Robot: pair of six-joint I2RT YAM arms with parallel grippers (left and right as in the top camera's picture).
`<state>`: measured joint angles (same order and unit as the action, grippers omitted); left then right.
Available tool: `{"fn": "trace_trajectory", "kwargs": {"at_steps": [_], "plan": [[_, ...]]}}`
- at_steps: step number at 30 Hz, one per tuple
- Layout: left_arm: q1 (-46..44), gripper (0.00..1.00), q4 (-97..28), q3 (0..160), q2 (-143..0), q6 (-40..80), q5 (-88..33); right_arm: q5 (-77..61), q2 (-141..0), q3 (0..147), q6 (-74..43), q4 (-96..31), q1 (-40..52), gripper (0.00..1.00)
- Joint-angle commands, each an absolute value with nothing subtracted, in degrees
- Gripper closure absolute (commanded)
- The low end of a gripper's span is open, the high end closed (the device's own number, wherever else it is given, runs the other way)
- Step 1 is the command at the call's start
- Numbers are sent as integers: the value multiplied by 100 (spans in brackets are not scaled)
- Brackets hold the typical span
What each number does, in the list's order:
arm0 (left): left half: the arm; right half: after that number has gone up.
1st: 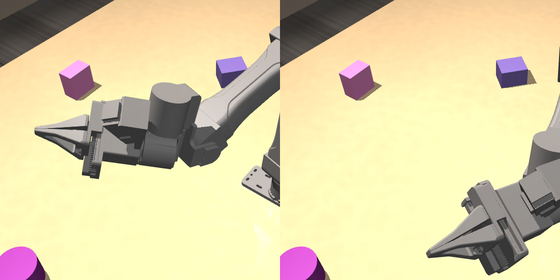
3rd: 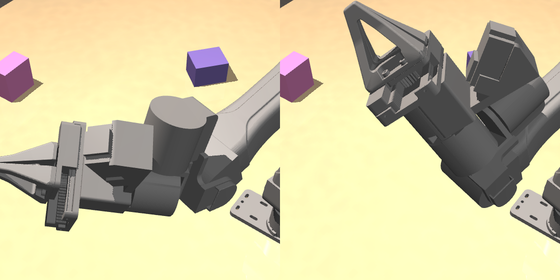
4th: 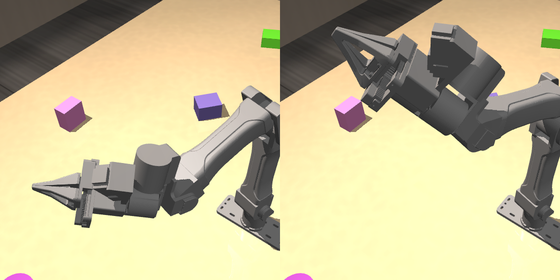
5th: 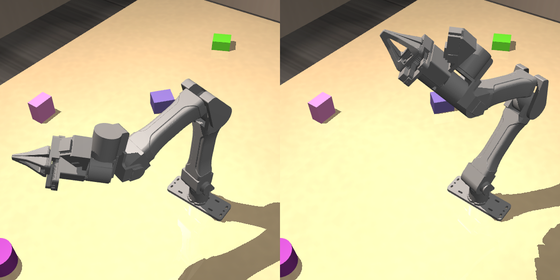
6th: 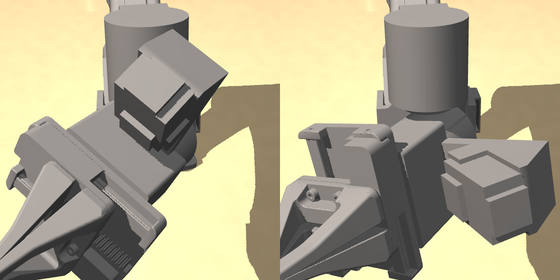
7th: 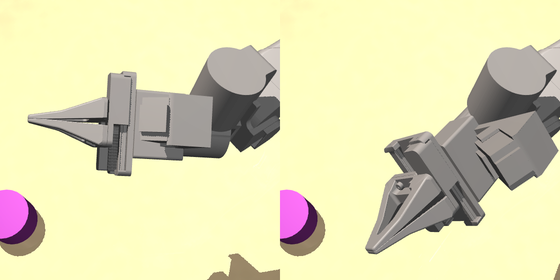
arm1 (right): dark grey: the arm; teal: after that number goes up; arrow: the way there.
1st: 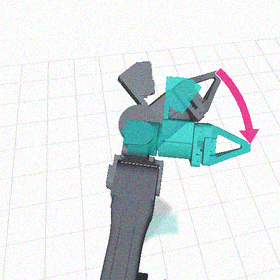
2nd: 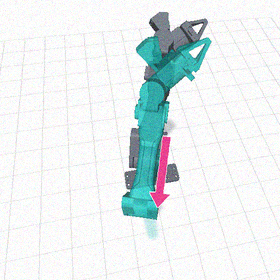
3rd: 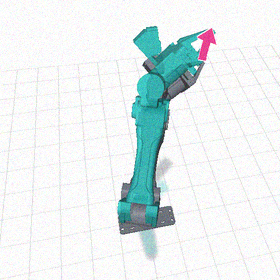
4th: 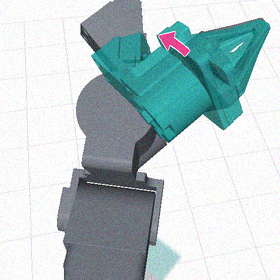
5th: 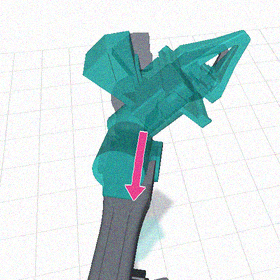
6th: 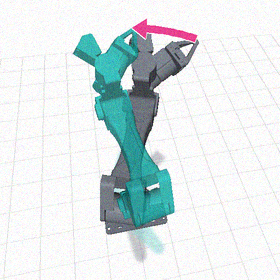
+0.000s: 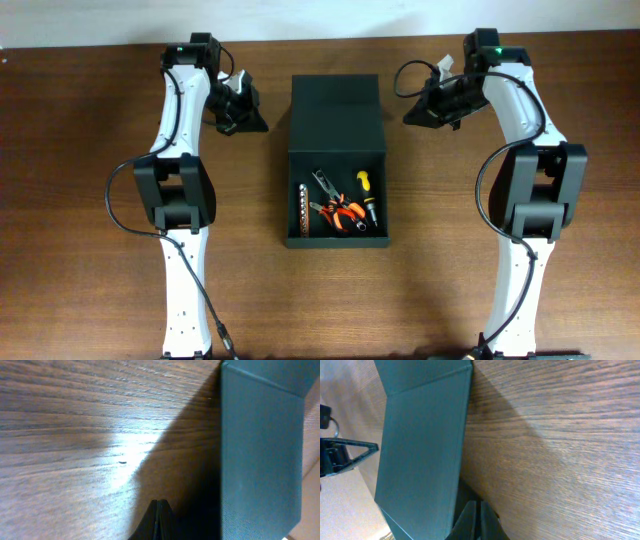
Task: Pack container
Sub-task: 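Bring both grippers to the box lid's back corners and grip them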
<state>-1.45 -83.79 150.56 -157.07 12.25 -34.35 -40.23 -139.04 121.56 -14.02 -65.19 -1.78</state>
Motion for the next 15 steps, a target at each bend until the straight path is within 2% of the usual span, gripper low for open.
{"fn": "trace_trajectory", "kwargs": {"at_steps": [1, 15], "plan": [[-252, 98, -8394, 15058, -15815, 1280, -3627, -4160, -14000, 12029, -1555, -6427, -113, 96], [-526, 98, -8370, 15056, -15981, 1387, -3632, -4178, -14000, 11399, -1638, -6141, -27, 96]]}}
